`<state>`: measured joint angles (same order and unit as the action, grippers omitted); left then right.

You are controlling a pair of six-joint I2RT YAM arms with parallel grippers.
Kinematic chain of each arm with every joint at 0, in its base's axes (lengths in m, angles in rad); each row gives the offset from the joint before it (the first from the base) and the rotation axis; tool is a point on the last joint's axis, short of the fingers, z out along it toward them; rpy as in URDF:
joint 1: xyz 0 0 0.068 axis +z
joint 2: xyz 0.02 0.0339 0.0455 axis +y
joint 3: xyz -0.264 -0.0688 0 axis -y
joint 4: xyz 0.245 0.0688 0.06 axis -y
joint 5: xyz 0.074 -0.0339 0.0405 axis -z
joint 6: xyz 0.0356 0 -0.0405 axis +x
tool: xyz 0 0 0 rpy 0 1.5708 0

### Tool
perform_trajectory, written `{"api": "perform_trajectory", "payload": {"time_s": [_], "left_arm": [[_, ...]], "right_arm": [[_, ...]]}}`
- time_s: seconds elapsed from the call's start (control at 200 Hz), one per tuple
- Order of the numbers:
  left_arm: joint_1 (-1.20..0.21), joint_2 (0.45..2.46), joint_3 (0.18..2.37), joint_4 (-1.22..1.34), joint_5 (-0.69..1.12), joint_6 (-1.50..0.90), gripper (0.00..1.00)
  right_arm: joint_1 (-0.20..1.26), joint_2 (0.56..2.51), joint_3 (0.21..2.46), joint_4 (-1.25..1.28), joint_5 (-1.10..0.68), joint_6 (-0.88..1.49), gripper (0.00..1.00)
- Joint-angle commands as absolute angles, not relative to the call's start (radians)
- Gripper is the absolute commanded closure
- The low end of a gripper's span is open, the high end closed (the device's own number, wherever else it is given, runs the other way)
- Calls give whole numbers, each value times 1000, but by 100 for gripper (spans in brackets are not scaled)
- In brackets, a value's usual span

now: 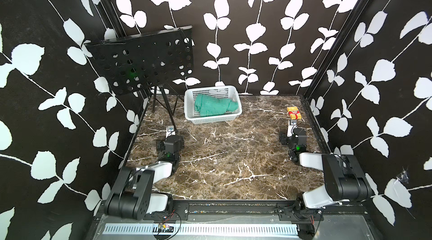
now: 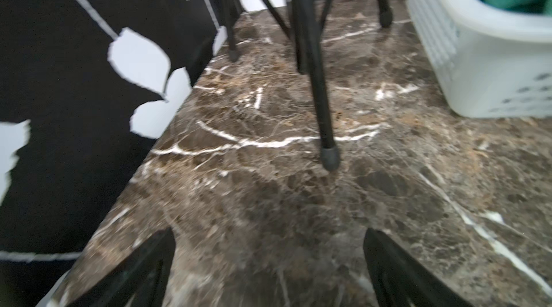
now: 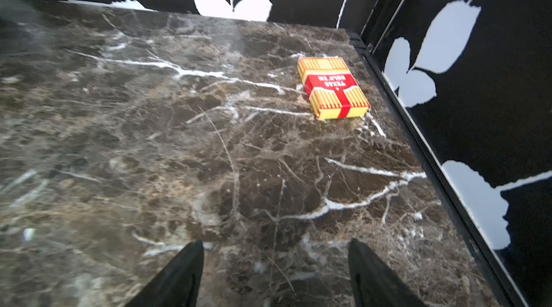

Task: Roll up the long pants
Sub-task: Reset both arms

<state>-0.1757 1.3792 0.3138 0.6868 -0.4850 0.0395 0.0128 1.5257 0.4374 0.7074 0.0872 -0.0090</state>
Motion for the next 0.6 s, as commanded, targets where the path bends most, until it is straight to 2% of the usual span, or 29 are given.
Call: {"api": "perform_trajectory", "payload": {"time_s": [0.0,0.035,0.05,0.07,0.115,0.175,0.235,0.3,0.595], "left_arm": [[-137,1464,344,918,-357,108,1],[-128,1512,346,967,-330,112,1],[-127,1527,352,965,-318,112,1],[-127,1551,359,963,-308,117,1],[-120,1582,371,1013,-297,126,1],[-100,1541,389,889,-286,84,1],[-93,1571,382,966,-288,88,1],[-91,1545,391,895,-280,75,1],[-91,1554,389,914,-284,78,1]], "right_arm": [[13,1535,408,847,32,-14,14],[13,1538,406,855,34,-14,11],[12,1534,406,847,34,-14,3],[12,1530,408,830,34,-14,1],[13,1526,407,835,34,-13,1],[12,1526,408,833,34,-14,1],[12,1527,408,830,35,-14,1],[14,1523,407,827,37,-15,1],[14,1530,422,809,37,-14,1]]}}
